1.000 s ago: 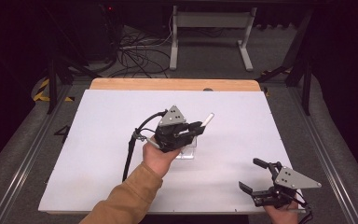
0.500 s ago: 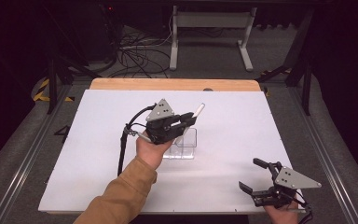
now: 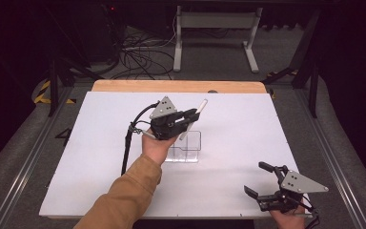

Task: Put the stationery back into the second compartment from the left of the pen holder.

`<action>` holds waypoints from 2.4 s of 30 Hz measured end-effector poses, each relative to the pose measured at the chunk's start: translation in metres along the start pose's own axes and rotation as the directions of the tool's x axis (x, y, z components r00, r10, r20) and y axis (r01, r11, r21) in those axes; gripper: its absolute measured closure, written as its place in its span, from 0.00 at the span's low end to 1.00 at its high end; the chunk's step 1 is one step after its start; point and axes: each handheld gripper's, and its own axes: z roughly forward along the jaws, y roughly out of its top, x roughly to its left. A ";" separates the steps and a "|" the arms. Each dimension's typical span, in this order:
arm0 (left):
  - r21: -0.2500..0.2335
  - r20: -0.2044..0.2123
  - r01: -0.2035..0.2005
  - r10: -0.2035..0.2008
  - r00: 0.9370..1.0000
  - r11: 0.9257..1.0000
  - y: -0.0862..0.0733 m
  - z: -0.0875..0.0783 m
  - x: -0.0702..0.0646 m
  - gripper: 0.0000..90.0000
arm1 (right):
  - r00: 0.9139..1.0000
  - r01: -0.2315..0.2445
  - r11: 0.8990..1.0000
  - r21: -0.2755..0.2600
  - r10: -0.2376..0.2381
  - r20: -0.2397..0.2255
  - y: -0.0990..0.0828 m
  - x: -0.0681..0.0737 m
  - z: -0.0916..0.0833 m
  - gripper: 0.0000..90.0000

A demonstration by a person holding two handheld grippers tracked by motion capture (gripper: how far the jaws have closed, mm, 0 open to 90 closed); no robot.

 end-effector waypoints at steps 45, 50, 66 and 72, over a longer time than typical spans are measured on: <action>0.157 0.036 -0.019 0.013 0.999 0.987 -0.030 -0.004 -0.001 0.87 | 1.000 0.003 1.000 0.001 -0.003 -0.017 0.002 -0.001 0.008 0.08; 0.180 0.026 -0.026 0.021 0.999 0.983 -0.031 -0.006 -0.001 0.87 | 1.000 0.005 1.000 0.000 -0.005 -0.018 0.002 -0.001 0.009 0.08; 0.117 -0.091 -0.076 0.087 0.992 0.990 -0.013 -0.045 -0.010 0.21 | 0.999 0.011 1.000 -0.002 -0.012 -0.034 0.005 -0.001 0.015 0.08; 0.095 -0.056 -0.083 0.088 0.994 0.992 -0.007 -0.063 -0.012 0.14 | 0.999 0.011 1.000 -0.002 -0.011 -0.034 0.005 -0.001 0.015 0.08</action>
